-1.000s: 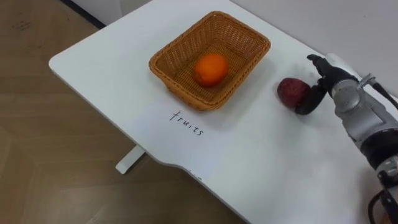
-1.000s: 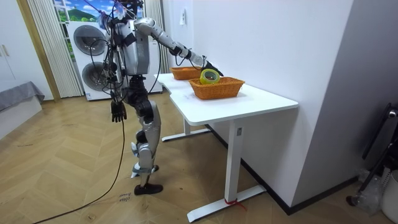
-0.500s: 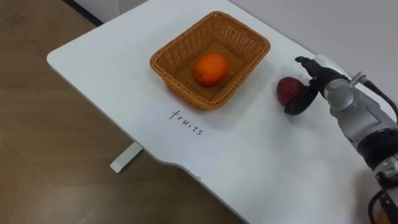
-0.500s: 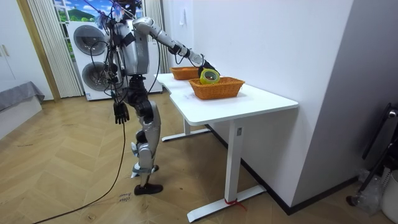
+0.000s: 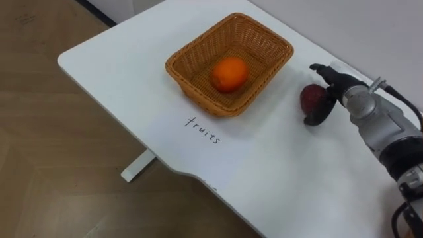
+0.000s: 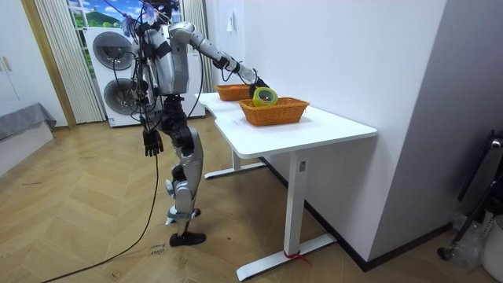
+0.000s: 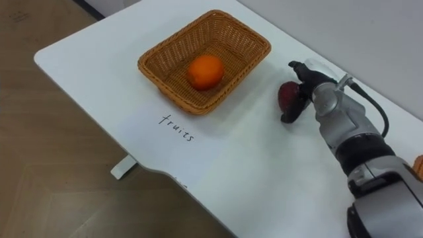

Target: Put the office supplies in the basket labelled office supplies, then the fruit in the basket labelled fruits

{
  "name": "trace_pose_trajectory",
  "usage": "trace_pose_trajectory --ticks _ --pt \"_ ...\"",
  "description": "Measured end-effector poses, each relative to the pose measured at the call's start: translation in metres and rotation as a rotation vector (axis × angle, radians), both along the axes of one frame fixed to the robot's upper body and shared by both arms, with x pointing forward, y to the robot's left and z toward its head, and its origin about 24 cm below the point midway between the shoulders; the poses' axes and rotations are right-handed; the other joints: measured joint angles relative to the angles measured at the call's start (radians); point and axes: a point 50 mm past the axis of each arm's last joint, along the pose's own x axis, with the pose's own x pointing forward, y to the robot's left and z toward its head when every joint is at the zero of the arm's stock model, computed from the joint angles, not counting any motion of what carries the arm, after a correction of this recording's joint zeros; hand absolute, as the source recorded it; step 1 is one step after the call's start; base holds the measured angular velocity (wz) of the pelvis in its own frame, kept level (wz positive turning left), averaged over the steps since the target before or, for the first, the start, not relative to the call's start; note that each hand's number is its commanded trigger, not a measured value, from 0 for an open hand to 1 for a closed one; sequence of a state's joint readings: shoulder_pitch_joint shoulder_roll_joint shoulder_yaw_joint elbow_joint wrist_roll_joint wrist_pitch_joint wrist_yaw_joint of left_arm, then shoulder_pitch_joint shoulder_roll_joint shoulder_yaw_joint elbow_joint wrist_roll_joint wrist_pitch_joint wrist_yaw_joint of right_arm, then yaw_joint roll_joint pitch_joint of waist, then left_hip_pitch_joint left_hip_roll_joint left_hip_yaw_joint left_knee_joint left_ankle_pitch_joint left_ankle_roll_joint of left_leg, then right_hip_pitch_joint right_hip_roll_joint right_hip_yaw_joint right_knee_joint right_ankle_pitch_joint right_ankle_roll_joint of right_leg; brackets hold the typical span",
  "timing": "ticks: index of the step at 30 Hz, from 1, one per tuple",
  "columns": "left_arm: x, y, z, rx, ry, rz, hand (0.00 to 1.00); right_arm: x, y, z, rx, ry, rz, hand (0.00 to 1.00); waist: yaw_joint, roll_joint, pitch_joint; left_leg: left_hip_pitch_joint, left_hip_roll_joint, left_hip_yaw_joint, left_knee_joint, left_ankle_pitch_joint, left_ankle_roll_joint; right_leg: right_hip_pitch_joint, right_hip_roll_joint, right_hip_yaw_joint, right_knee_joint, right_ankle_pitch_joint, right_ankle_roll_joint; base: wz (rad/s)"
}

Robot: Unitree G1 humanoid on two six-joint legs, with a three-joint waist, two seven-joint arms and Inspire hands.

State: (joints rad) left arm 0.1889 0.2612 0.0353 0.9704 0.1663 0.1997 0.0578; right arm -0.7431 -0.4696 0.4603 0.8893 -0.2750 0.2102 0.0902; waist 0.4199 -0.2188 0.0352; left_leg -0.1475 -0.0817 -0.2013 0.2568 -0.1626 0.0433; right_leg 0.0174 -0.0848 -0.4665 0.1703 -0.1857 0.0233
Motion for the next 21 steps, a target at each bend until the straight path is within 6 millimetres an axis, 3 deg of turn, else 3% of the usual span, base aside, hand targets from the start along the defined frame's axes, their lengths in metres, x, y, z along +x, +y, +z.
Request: trace_pose_trajectory --ticks 8,16,21 --pt "0.001 0.001 0.001 0.002 -0.005 -0.004 0.00 -0.001 0.002 -0.004 0.055 0.040 0.010 0.00 0.000 -0.006 0.0000 0.003 0.000 0.000 -0.001 0.000 0.000 0.002 0.001 0.006 0.000 0.000 0.000 0.00" --pt "-0.003 0.001 0.000 -0.007 0.008 -0.004 0.00 -0.007 -0.002 -0.015 0.062 0.111 0.005 0.00 0.001 -0.020 0.0100 -0.001 0.000 0.000 0.005 -0.002 -0.001 0.003 0.004 0.025 0.002 0.002 -0.002 0.00" --pt "-0.004 0.003 0.000 -0.012 0.017 -0.005 0.00 -0.008 -0.005 -0.017 0.060 0.125 -0.011 0.00 0.013 -0.018 0.0109 -0.005 0.001 0.000 0.018 -0.006 -0.002 0.002 0.007 0.028 0.002 0.006 -0.003 -0.01"
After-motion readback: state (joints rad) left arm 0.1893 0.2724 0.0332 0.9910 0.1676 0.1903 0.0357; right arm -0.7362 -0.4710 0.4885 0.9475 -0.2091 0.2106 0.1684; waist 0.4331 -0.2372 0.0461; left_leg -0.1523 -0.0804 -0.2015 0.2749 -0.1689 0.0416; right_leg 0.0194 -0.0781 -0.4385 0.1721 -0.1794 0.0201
